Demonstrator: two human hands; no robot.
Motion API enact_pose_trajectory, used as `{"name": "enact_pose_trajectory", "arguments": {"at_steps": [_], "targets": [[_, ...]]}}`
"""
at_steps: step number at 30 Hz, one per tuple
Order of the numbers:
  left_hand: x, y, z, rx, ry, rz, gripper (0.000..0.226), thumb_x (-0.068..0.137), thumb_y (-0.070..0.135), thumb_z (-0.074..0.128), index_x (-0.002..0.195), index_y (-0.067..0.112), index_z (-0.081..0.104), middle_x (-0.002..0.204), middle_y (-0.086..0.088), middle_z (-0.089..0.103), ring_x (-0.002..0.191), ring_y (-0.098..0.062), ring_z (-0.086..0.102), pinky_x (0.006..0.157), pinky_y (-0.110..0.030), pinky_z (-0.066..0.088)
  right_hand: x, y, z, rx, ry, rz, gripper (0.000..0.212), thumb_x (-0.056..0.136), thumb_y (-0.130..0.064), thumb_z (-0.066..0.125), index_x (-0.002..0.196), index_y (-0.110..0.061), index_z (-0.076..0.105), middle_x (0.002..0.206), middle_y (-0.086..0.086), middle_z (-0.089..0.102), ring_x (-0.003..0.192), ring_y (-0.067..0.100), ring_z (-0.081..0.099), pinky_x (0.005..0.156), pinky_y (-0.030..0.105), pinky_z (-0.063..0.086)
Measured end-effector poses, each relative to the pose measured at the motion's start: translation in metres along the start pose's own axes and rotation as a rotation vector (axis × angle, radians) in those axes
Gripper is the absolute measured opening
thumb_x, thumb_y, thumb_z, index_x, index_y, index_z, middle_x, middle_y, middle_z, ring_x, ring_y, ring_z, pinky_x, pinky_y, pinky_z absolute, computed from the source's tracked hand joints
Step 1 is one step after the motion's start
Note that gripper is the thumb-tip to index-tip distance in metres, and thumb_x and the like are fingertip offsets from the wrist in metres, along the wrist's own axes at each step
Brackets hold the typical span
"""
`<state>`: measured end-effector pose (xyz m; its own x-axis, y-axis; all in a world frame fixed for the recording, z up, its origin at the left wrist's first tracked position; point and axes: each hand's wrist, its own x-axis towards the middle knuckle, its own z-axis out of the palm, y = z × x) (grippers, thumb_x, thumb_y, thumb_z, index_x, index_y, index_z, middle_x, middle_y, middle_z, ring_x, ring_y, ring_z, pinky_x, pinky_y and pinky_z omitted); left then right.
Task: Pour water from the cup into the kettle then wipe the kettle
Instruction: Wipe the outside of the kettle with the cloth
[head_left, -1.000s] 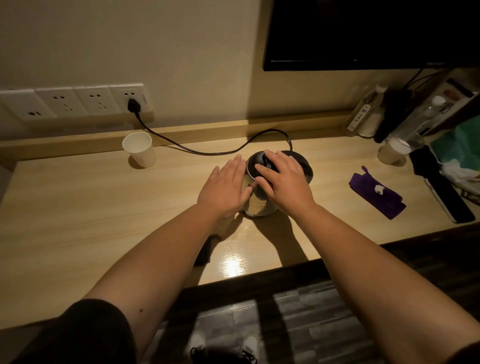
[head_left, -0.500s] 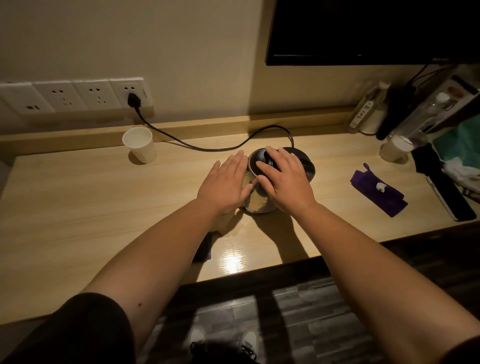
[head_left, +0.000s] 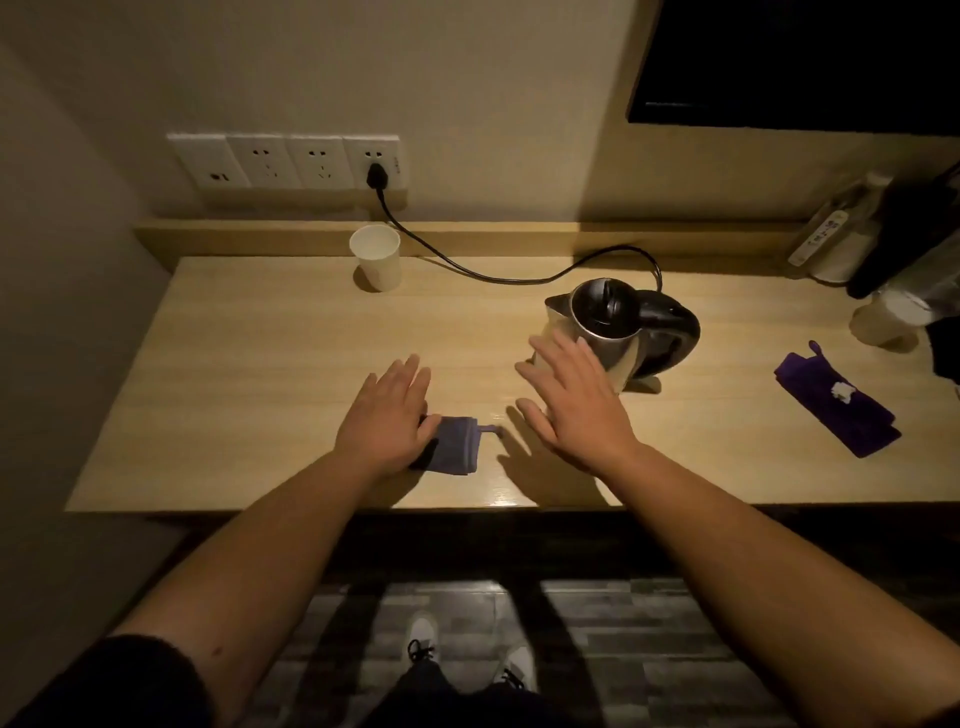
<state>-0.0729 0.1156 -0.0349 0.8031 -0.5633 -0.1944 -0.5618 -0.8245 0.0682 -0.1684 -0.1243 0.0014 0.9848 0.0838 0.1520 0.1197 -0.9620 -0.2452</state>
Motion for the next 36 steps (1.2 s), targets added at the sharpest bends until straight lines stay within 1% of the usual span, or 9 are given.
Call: {"name": "enact_pose_trajectory", "arguments": {"at_steps": [4,8,10,14,17,20,29,32,36], "targets": [[-0.042,-0.018,0.02,-0.014,-0.083,-0.102,0.064,0.1,0.047,0.029,0.153,0.014,0.015,0.162,-0.007,0.006,0.148,-0.025,0.004,0.12,-0.044,0.007,-0.002,-0.022,0.046,0.029,-0.203,-0.057,0.041,0.099,-0.035,0.051,0.13,-0.011,0.063,0.148,0.017,0.049,0.14,0.039,0.039,0.116,0.052,0.025],[-0.053,-0.015,0.036,-0.027,-0.127,-0.114,0.063,0.1,0.045,0.03,0.153,0.014,0.016,0.162,-0.007,0.006,0.148,-0.025,0.004,0.119,-0.044,0.007,0.007,-0.043,0.073,0.004,-0.389,-0.147,0.043,0.099,-0.036,0.048,0.132,-0.01,0.058,0.14,0.015,0.053,0.125,0.032,0.048,0.108,0.044,0.037],[-0.05,-0.012,0.044,-0.021,-0.128,-0.086,0.064,0.099,0.045,0.031,0.153,0.014,0.017,0.162,-0.007,0.006,0.148,-0.025,0.003,0.119,-0.044,0.007,0.009,-0.05,0.083,-0.007,-0.403,-0.171,0.043,0.099,-0.035,0.048,0.13,-0.008,0.058,0.137,0.014,0.055,0.12,0.031,0.05,0.105,0.043,0.039],[-0.033,-0.013,0.054,0.013,-0.109,-0.012,0.065,0.098,0.044,0.031,0.153,0.014,0.013,0.162,-0.007,0.005,0.148,-0.026,0.003,0.118,-0.043,0.006,0.013,-0.055,0.104,-0.061,-0.416,-0.144,0.05,0.099,-0.036,0.045,0.14,-0.007,0.049,0.149,0.018,0.044,0.133,0.033,0.041,0.114,0.044,0.032],[-0.017,-0.02,0.063,0.057,-0.103,0.069,0.067,0.099,0.048,0.026,0.154,0.016,0.006,0.163,-0.006,0.001,0.148,-0.025,-0.002,0.119,-0.043,0.002,0.014,-0.053,0.118,-0.056,-0.425,-0.094,0.062,0.099,-0.041,0.031,0.148,-0.005,0.038,0.156,0.019,0.036,0.142,0.036,0.032,0.117,0.047,0.027],[-0.006,-0.028,0.075,0.071,-0.112,0.17,0.066,0.099,0.049,0.022,0.154,0.016,0.004,0.163,-0.006,-0.001,0.148,-0.024,-0.005,0.119,-0.043,0.0,0.011,-0.05,0.131,-0.035,-0.426,-0.061,0.07,0.095,-0.044,0.02,0.148,-0.003,0.037,0.155,0.019,0.038,0.143,0.037,0.033,0.116,0.049,0.029],[-0.016,-0.032,0.094,0.052,-0.068,0.23,0.075,0.096,0.06,0.02,0.154,0.015,0.005,0.162,-0.007,0.011,0.148,-0.025,0.006,0.119,-0.044,-0.002,-0.003,-0.055,0.142,-0.049,-0.472,-0.026,0.065,0.098,-0.041,0.023,0.149,-0.003,0.036,0.156,0.019,0.035,0.144,0.035,0.031,0.115,0.049,0.028],[-0.028,-0.028,0.096,0.049,-0.072,0.21,0.077,0.096,0.062,0.019,0.154,0.014,0.004,0.162,-0.008,0.008,0.148,-0.025,0.001,0.119,-0.046,-0.002,-0.011,-0.06,0.138,-0.05,-0.469,-0.044,0.066,0.099,-0.043,0.017,0.152,-0.007,0.031,0.16,0.017,0.03,0.148,0.034,0.025,0.117,0.048,0.022],[-0.025,-0.024,0.093,0.099,-0.05,0.252,0.082,0.095,0.063,0.019,0.153,0.008,0.004,0.162,-0.011,-0.003,0.148,-0.024,-0.01,0.118,-0.045,-0.007,-0.011,-0.058,0.134,-0.091,-0.454,-0.068,0.056,0.106,-0.039,0.027,0.157,-0.015,0.022,0.165,0.009,0.019,0.152,0.028,0.013,0.12,0.047,0.01]]}}
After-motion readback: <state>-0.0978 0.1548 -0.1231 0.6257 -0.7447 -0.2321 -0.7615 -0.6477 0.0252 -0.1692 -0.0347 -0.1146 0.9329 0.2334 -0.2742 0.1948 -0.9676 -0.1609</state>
